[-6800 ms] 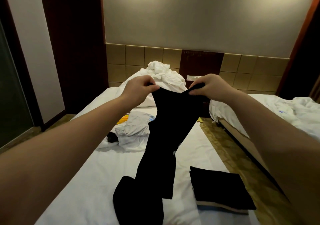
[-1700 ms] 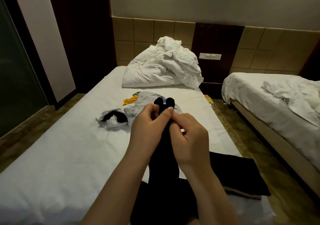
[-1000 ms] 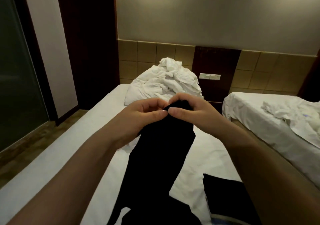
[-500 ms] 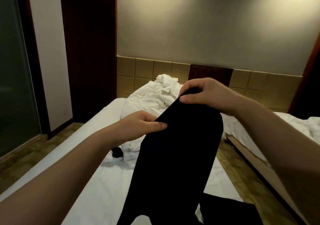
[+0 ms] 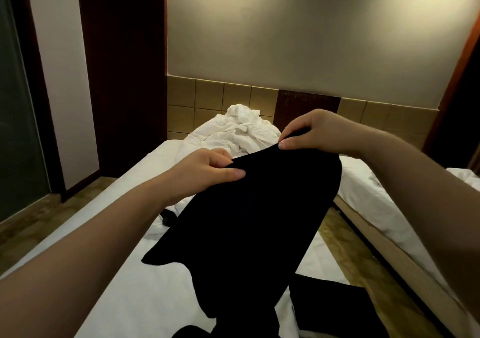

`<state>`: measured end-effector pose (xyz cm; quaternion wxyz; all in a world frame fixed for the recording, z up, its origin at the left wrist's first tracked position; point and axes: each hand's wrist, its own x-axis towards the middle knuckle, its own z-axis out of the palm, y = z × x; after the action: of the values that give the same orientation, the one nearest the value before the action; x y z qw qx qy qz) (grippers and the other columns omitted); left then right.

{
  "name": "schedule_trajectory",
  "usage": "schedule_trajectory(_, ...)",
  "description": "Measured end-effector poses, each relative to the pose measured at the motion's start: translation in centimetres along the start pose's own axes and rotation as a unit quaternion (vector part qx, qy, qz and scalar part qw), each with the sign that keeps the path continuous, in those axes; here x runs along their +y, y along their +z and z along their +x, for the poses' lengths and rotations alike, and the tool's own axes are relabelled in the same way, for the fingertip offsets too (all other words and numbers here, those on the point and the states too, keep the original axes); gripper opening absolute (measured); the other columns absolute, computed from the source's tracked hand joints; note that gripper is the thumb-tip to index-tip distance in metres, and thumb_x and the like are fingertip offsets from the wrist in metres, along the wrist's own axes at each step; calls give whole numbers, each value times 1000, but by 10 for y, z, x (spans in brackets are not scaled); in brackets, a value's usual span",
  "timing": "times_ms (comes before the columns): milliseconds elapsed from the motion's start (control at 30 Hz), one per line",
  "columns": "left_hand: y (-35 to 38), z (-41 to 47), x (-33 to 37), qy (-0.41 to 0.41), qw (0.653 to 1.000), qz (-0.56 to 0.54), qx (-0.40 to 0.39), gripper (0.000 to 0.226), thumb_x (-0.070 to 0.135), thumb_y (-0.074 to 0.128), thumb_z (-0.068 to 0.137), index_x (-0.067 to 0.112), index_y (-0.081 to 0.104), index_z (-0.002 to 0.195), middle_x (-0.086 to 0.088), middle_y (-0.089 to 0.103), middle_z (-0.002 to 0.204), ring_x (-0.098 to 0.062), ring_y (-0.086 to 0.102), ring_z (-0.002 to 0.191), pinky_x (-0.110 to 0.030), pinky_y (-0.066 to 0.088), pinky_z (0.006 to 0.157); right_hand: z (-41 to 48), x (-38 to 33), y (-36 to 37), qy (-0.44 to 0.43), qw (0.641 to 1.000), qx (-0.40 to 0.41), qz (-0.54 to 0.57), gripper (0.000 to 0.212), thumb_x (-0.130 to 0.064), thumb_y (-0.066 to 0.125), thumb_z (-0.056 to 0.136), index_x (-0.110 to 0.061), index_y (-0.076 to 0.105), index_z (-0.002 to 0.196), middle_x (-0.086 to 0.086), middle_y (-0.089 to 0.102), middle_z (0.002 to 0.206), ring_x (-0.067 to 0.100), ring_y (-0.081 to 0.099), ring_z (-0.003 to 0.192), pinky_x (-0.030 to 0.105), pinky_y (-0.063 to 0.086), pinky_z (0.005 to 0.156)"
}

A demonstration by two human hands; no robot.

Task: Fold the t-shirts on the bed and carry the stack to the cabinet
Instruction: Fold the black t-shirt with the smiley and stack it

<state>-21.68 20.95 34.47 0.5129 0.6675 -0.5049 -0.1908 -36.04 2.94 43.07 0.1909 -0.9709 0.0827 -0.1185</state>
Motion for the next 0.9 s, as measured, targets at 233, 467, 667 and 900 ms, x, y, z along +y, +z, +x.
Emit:
schedule_trajectory(233, -10, -3, 2, -39, 996, 46, -62, 17, 34, 57, 78, 22, 69, 79, 14, 65, 65, 1, 62, 78, -4, 42, 63, 3, 9, -4, 12, 1000, 10, -26, 18, -32, 64, 84, -30, 61, 102, -12, 56, 103, 4, 52, 97, 15, 37, 79)
schedule_trajectory(467, -11, -1, -2, -44, 997, 35, -51, 16, 28, 55, 84, 19, 67, 86, -2, 60, 79, -9, 59, 86, -12, 41, 68, 4, 15, -9, 37, 998, 31, -35, 18, -37, 55, 89, -23, 59, 99, -8, 57, 87, 7, 54, 88, 16, 38, 69)
schedule_trajectory(667, -11, 3, -10, -51, 997, 58, -7, 12, 22, 59, 86, 17, 66, 77, 4, 53, 62, -8, 56, 77, -8, 39, 59, 0, 22, 2, 36, 997, 57, 43, 7, -32, 48, 95, -27, 53, 98, -5, 54, 92, 10, 54, 87, 19, 41, 68)
schedule_trajectory(900, 0, 5, -29, -50, 993, 94, 53, 39, 32, 70, 77, -5, 70, 91, -13, 56, 78, -21, 53, 78, -24, 37, 66, 1, 23, 6, 30, 995, 70, 58, 6, -31, 53, 92, -28, 53, 97, -8, 53, 92, 9, 54, 87, 17, 41, 68)
